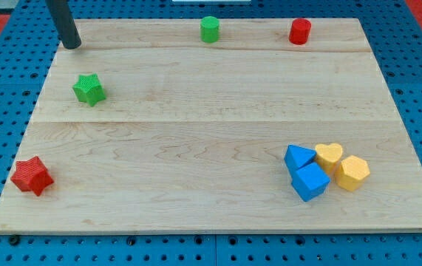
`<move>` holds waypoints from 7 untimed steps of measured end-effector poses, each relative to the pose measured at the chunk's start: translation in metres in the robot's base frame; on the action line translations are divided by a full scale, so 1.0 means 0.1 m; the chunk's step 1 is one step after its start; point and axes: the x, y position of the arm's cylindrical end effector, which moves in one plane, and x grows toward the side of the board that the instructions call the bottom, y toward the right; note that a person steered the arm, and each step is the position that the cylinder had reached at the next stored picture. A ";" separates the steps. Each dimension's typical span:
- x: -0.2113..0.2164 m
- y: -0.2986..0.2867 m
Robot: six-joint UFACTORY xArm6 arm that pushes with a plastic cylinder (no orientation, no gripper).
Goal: Push the green star diagonal to the red star
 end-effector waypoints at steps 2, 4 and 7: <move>0.55 0.30; 0.99 0.78; 1.40 0.16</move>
